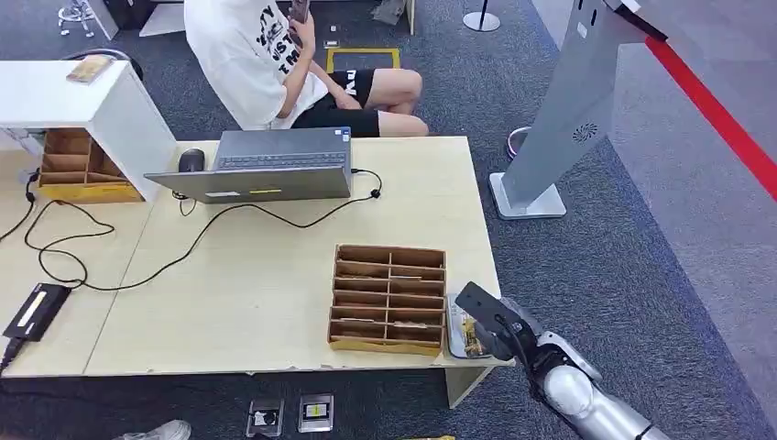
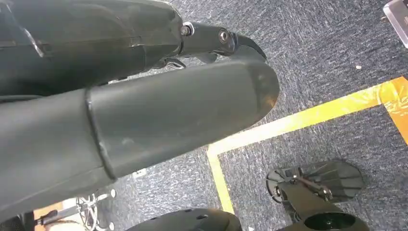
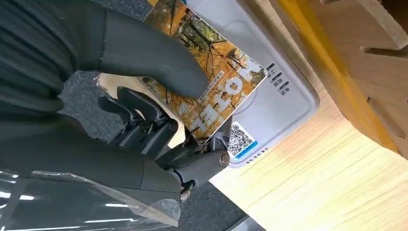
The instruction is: Pass the card to the sensor for recognition and then transmit it.
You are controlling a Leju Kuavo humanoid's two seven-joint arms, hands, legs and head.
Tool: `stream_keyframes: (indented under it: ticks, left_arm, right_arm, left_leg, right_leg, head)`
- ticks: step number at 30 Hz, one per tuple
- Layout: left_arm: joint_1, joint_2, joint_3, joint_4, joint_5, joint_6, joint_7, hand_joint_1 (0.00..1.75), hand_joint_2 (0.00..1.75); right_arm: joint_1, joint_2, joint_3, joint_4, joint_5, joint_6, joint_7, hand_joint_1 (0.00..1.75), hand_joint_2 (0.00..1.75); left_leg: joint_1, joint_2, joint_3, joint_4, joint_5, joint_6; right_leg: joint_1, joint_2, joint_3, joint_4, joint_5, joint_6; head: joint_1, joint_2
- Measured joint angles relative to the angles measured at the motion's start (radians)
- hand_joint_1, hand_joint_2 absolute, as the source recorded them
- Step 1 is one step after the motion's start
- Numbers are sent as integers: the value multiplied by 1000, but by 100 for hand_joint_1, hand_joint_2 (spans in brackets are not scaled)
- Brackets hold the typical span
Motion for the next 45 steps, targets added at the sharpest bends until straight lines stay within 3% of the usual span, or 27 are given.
stream_keyframes:
  ticks: [45]
  left_arm:
    - [1, 0, 17, 0, 10, 7, 0, 0, 0]
  right_arm:
    - [-8, 8, 0, 1, 4, 12, -6, 175, 175]
  left_leg:
    - [0, 0, 0, 0, 0, 0]
  right_leg:
    - [0, 0, 0, 0, 0, 0]
  head:
    - [0, 0]
